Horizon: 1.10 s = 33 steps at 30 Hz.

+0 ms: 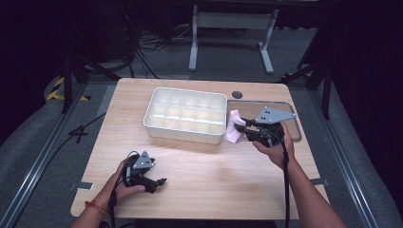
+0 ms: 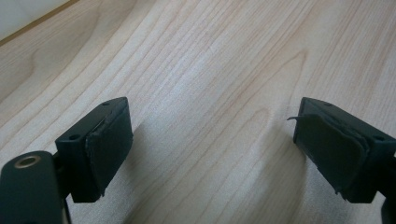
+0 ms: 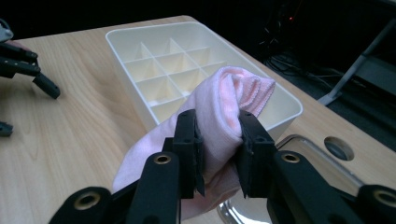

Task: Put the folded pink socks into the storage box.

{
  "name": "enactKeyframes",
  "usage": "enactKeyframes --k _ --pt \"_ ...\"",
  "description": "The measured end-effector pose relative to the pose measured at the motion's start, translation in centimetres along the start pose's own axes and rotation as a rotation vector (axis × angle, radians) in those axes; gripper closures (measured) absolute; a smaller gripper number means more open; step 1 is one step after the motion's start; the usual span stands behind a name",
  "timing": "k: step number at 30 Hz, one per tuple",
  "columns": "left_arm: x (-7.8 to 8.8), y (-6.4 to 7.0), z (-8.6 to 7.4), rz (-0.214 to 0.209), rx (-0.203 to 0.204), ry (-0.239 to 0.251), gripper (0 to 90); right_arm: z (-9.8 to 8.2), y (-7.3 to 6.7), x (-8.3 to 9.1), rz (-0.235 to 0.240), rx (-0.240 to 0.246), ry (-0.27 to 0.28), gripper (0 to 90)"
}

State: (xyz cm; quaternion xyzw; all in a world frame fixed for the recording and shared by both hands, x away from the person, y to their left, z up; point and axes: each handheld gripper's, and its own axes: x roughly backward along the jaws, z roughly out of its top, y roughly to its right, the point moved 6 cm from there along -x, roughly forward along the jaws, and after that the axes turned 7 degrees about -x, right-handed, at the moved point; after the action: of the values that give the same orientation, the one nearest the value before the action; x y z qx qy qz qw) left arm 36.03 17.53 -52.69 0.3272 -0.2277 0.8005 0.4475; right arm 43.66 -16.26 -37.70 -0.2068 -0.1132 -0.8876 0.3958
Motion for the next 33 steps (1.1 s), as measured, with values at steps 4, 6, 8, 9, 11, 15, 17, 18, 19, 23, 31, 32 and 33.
enactKeyframes --k 4,6,8,9,11,15,17,18,19,23,31,32,33 --pt "0.0 0.0 0.0 0.000 0.001 0.000 11.9 1.4 0.4 -0.6 -0.015 0.020 0.004 72.3" --pt "0.0 0.0 0.0 -0.001 0.001 0.000 11.9 1.6 0.5 -0.7 -0.022 0.027 0.002 72.3" --pt "0.0 0.0 0.0 0.000 0.000 0.000 11.9 2.1 0.7 -1.2 -0.030 0.018 0.006 72.3" --pt "0.0 0.0 0.0 -0.001 0.001 0.000 11.9 2.3 0.8 -1.3 -0.034 0.021 0.005 72.3" --pt "0.0 0.0 0.0 -0.001 0.001 0.001 11.9 2.4 1.0 -1.7 -0.040 0.017 0.006 72.3" --pt "0.0 0.0 0.0 -0.001 0.004 0.003 11.8 2.5 1.2 -2.3 -0.050 0.016 0.004 72.3" --pt "0.0 0.0 0.0 -0.002 0.004 0.002 11.8 2.5 1.3 -2.8 -0.050 0.011 0.001 72.3" --pt "0.0 0.0 0.0 -0.002 0.004 0.002 11.8 2.5 1.4 -2.9 -0.051 0.010 0.000 72.3" --pt "0.0 0.0 0.0 -0.002 0.004 0.002 11.8 2.5 1.4 -3.1 -0.048 0.005 0.004 72.3" --pt "0.0 0.0 0.0 -0.003 -0.001 -0.001 11.5 2.5 1.7 -3.6 -0.051 -0.002 0.001 72.3" --pt "0.0 0.0 0.0 -0.003 -0.002 -0.002 11.5 2.6 1.9 -4.6 -0.060 0.013 -0.018 72.2" --pt "0.0 0.0 0.0 -0.003 -0.002 -0.002 11.5 2.6 1.9 -4.6 -0.060 0.013 -0.018 72.2" --pt "0.0 0.0 0.0 -0.003 -0.002 -0.002 11.5 2.6 1.9 -4.8 -0.059 0.010 -0.022 72.3"
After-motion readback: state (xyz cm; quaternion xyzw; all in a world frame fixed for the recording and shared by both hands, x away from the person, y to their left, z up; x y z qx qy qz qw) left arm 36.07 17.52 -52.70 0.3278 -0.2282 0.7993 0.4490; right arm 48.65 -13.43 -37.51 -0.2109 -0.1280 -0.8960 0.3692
